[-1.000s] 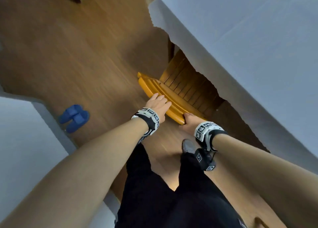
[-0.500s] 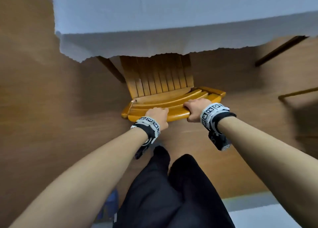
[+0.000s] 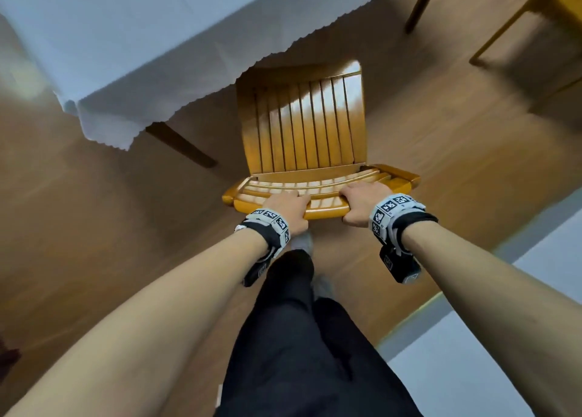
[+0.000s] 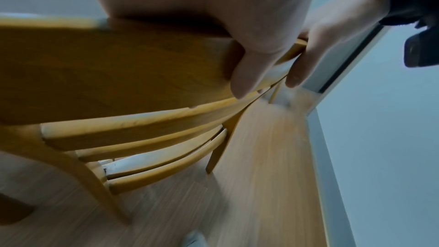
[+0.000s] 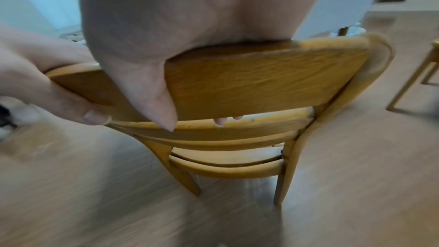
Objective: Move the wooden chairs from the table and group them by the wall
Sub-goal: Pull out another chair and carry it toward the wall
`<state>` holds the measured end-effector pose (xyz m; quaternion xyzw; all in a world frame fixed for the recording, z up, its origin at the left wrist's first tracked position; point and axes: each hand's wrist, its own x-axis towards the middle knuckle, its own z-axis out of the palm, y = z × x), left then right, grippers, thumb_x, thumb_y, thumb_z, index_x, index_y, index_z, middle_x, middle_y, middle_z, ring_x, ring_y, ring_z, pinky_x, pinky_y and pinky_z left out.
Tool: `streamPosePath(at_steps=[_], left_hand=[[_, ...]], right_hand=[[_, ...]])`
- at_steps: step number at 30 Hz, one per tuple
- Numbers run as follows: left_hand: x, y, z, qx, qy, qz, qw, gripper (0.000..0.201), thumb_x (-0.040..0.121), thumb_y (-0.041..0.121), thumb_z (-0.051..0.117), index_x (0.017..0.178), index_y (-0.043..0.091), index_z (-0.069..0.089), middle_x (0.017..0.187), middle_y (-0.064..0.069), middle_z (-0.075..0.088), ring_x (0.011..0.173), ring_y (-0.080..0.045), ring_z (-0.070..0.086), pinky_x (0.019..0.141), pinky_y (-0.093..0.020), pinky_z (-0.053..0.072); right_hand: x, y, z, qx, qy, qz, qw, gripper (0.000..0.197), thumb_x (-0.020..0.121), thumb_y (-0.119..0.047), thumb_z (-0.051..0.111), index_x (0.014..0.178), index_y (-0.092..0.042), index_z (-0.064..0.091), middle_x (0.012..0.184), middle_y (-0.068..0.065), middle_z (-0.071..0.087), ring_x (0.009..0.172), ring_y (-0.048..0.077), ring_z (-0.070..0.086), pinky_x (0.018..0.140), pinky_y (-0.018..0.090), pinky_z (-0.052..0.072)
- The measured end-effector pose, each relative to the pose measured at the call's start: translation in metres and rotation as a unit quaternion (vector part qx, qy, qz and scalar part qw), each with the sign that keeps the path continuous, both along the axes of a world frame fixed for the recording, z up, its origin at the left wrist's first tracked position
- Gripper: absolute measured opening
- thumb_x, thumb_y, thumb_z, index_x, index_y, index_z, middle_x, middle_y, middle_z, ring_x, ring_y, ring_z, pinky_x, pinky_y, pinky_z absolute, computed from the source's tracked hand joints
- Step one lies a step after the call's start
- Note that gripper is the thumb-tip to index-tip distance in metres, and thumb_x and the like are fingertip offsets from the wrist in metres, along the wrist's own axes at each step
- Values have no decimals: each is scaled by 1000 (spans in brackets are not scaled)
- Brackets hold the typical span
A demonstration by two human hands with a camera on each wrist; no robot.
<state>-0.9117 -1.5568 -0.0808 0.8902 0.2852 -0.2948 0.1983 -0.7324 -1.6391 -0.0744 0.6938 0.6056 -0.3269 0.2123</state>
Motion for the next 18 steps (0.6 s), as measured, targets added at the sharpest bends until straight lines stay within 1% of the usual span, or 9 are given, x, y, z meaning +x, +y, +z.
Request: streamPosePath(at_steps=[2,3,5,7,9,11,14,16,18], left_hand=[[-16,-11,-2,-3,13,-29,999,46,85,35,57,129,21,51,110,-8,60,99,-31,60,68,-35,46],[-24,-15,-2,-5,16,-41,999,44,85,35,57,126,21,51,108,-7,59,99,-31,60,67,-35,46],[-40,-21,-4,-10,12,-75,997,42,84,35,56,123,20,52,108,-8,59,102,-33,60,71,-35,45],[-58,-25,-11,-21,1,-123,992,43,85,34,57,124,17,51,115,-11,60,106,-33,58,77,-37,41],[-76,-24,-15,-41,-14,-164,986,49,87,34,56,130,15,48,123,-13,58,112,-34,56,88,-39,43],[-94,-19,-16,-63,-22,-210,975,56,88,34,55,139,14,42,129,-15,56,117,-35,54,96,-41,44],[-126,-13,-19,-76,-33,-277,957,63,88,33,56,144,12,38,135,-15,53,121,-34,52,99,-41,43],[-151,-12,-20,-76,-34,-313,946,62,88,33,57,143,12,38,134,-15,53,120,-34,52,98,-40,42],[-178,-8,-21,-77,-27,-349,934,63,88,32,58,144,13,37,133,-15,53,120,-34,52,99,-41,41]], right_hand=[[-21,-22,-2,5,6,-39,999,55,76,-44,60,127,-24,57,121,1,64,113,25,58,99,42,46],[-32,-33,-3,9,9,-59,998,57,75,-43,61,129,-24,56,123,1,62,116,25,57,102,43,44],[-53,-51,-5,15,12,-94,995,60,74,-42,63,131,-25,55,127,0,59,121,24,53,105,44,41],[-76,-64,-6,2,9,-121,993,63,71,-42,62,132,-26,53,129,0,58,121,23,53,105,44,41],[-99,-73,-3,-16,5,-156,988,66,69,-40,61,133,-27,51,129,0,59,119,23,55,104,44,41],[-122,-82,0,-42,8,-205,978,67,71,-37,61,136,-26,49,130,0,58,121,23,54,107,44,39],[-170,-94,4,-51,4,-272,961,68,74,-33,61,141,-24,46,135,0,55,126,22,51,111,43,35],[-211,-103,0,-49,2,-303,952,70,75,-33,62,142,-24,45,135,-1,53,126,21,50,110,42,35],[-253,-109,-4,-46,3,-337,940,72,75,-35,64,143,-25,44,135,-2,53,125,21,51,108,41,36]])
